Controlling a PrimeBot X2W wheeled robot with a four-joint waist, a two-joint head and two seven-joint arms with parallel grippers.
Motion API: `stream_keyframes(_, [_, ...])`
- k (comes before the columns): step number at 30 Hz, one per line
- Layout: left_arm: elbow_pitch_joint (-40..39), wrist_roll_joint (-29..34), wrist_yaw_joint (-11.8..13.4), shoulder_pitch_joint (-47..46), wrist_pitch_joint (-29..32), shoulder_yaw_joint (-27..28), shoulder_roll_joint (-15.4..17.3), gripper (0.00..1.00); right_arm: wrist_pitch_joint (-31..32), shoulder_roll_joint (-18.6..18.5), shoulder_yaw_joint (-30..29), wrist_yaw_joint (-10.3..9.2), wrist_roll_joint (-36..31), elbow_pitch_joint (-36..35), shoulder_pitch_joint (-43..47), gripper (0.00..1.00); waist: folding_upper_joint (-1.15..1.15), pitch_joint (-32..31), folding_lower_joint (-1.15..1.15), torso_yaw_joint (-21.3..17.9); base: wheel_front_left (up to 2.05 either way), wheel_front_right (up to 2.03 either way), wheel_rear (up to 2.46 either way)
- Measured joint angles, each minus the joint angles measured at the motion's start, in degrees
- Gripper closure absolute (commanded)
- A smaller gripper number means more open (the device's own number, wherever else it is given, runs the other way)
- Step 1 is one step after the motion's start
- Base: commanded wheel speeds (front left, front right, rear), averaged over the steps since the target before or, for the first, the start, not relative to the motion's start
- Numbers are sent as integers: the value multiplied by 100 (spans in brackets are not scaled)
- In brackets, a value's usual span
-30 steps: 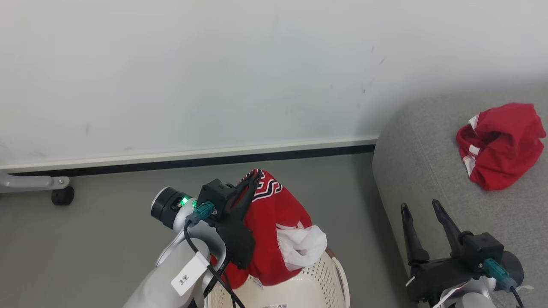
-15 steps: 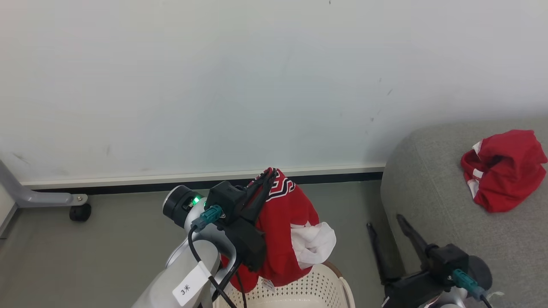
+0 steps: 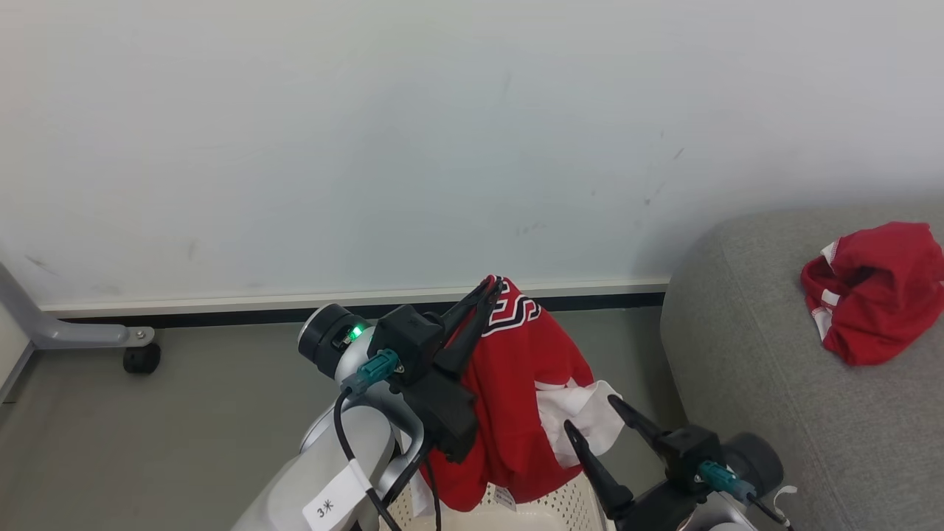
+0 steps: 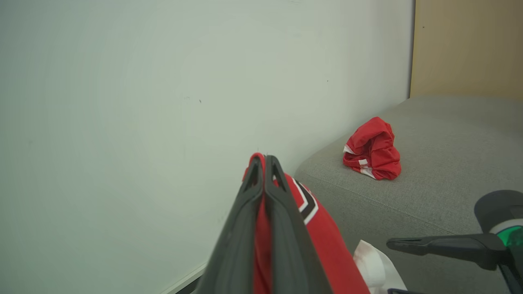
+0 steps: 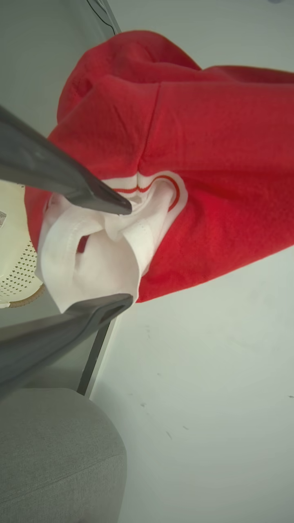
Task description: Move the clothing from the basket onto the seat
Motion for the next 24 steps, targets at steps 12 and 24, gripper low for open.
stream_keyframes(12, [-319, -44, -1, -29, 102, -132, 1, 100, 191, 73, 604, 51, -3, 723, -420, 0, 0, 38, 0, 89, 0, 0, 0])
stream_keyframes(24, [-513, -119, -1, -115, 211, -245, 3, 100, 164, 129, 1965, 56, 594, 1432, -1351, 0, 0, 108, 0, 241, 0, 0, 0])
